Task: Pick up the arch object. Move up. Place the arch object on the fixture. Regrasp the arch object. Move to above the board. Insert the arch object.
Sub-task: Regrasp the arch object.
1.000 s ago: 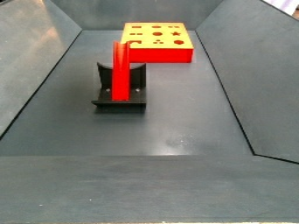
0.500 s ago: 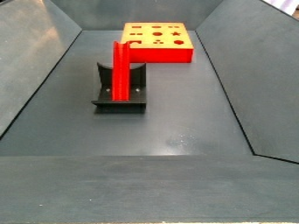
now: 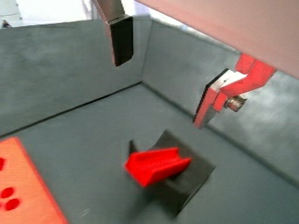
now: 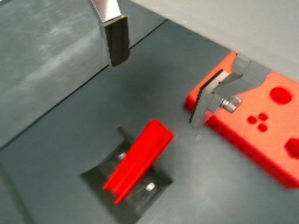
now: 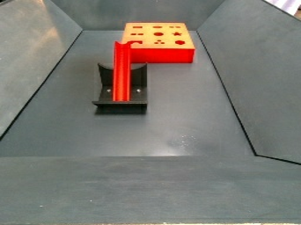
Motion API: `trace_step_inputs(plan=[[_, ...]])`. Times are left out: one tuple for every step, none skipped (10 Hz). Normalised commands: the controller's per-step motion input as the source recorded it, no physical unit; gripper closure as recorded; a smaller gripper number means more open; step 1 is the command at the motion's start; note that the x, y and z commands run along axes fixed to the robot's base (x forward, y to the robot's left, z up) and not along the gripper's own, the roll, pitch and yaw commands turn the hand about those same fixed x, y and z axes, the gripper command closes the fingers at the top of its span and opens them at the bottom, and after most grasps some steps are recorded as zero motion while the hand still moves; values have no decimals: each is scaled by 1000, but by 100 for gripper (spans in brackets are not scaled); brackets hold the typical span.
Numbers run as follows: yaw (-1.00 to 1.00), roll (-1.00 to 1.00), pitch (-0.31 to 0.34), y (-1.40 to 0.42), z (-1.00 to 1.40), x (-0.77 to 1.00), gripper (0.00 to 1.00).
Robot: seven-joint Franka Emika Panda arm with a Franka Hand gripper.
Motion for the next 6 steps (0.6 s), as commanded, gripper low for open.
trace_step_inputs(plan=[[24,1000,20,-26,-5,35,0],[26,1000,31,-28,-2,45,0],[31,1000,51,-30,2,58,0],[34,1000,61,-31,-2,69,0],[48,1000,101,-39,-5,89,0],[56,1000,121,-42,-5,97,0]])
